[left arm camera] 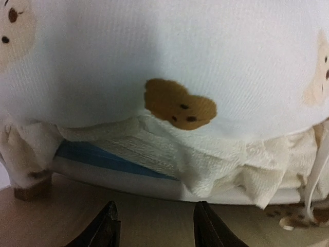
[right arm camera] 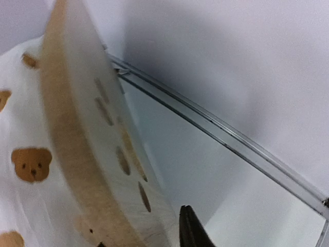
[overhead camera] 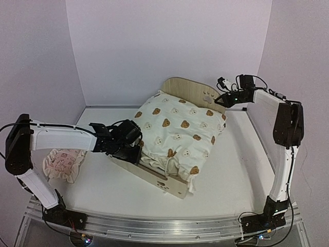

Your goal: Set up the pet bed

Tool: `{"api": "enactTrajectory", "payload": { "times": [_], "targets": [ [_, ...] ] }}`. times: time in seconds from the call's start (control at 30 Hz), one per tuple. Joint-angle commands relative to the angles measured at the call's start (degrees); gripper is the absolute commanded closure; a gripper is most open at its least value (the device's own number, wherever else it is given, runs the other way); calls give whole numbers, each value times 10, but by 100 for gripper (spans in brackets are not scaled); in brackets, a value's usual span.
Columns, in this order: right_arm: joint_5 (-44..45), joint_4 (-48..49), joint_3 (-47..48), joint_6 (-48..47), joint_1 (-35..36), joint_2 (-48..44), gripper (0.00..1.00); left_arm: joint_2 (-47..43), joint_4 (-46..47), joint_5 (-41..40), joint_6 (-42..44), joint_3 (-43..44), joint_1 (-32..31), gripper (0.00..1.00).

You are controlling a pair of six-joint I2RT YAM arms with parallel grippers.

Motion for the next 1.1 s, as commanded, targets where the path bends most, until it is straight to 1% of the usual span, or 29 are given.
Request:
{"api": "enactTrajectory", "payload": {
  "times": [0.0, 0.17, 0.3, 0.4, 0.53, 0.63, 0.77, 0.83, 0.93, 1.07],
  "targets": [
    [36, -14, -78, 101, 2, -91, 88, -22, 24, 13, 38, -39, 67, 51],
    [87, -14, -200, 130, 3, -190, 91, 22, 52, 12, 71, -13, 118, 51],
    [132, -19, -325, 168, 3, -305, 92, 66, 69, 18, 89, 33, 129, 51],
    [146, -26, -427, 209, 2, -411, 92, 105, 80, 18, 112, 71, 133, 51],
    [169, -52, -528, 304, 3, -531, 93, 156, 90, 26, 140, 129, 139, 51],
    [185, -89, -567, 394, 3, -588, 95, 192, 89, 35, 157, 180, 141, 51],
    [202, -167, -587, 513, 5, -638, 97, 230, 71, 49, 180, 252, 141, 51],
    [202, -179, -604, 565, 8, -661, 97, 241, 61, 57, 191, 286, 141, 51],
    [201, -200, -616, 592, 10, -687, 91, 250, 34, 58, 197, 320, 141, 50],
    [180, -221, -611, 603, 10, -696, 77, 227, 21, 67, 196, 329, 141, 49]
  ]
}}
